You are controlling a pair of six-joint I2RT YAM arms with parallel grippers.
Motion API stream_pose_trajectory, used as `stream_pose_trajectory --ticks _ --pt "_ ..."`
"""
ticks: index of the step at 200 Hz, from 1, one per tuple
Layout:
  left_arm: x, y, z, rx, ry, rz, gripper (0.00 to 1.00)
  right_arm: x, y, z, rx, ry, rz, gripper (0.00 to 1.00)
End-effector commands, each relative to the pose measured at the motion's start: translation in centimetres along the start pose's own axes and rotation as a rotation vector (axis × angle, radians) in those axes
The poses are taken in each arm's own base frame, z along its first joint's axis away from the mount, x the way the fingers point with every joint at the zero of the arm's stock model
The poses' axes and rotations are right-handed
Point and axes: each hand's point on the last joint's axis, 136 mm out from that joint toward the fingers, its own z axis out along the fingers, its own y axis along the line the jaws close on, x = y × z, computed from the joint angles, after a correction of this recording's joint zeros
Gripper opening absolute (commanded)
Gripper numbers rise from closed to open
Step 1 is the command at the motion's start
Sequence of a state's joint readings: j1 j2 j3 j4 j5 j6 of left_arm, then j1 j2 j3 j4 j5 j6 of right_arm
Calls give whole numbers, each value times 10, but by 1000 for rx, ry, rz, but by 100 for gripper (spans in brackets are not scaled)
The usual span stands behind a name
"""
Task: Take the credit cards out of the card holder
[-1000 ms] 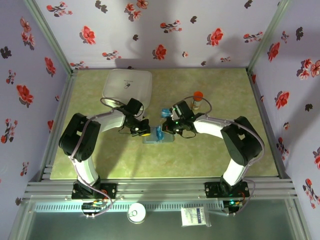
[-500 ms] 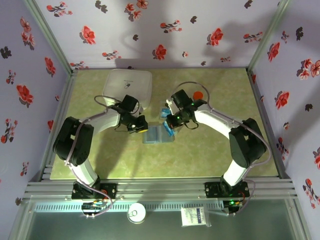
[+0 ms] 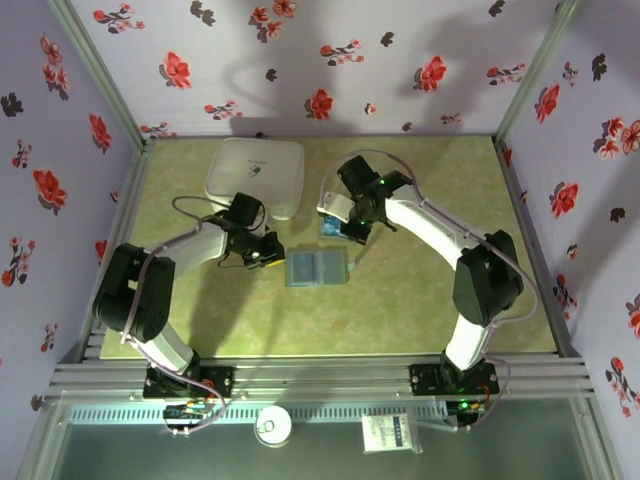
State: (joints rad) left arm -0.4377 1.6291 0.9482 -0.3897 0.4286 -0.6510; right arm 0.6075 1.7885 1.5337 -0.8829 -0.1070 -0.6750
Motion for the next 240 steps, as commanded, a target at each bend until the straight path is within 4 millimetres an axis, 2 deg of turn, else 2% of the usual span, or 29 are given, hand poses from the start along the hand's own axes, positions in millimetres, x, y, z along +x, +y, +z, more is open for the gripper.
stream_pose_trajectory --ticks 1,24,50,70,100,150,176,181,205,240 --pt "-1 0 -15 5 -40 18 11 7 -4 4 -53 73 -123 0" --pt "0 3 -22 -6 -56 18 11 -6 -16 6 -72 69 -149 0" --pt "2 6 -21 -11 -51 8 12 -21 -31 9 -76 60 -173 0" --pt "2 6 -24 0 -66 5 17 -26 -40 16 -97 76 -187 0" --pt "2 7 -26 -3 -75 -1 18 -30 -50 26 -118 82 -191 0" --pt "5 11 -22 -12 -54 -14 17 -25 -52 51 -175 89 -189 0" --pt "4 10 -21 -8 -56 -20 16 -18 -51 56 -196 99 -177 0" --pt "4 11 -20 -9 -52 -20 16 -17 -51 57 -198 103 -175 3" --pt "3 10 -20 -10 -56 -22 16 -13 -54 53 -176 123 -169 17" --pt "2 8 -20 -3 -51 -13 17 -20 -59 34 -128 89 -157 19"
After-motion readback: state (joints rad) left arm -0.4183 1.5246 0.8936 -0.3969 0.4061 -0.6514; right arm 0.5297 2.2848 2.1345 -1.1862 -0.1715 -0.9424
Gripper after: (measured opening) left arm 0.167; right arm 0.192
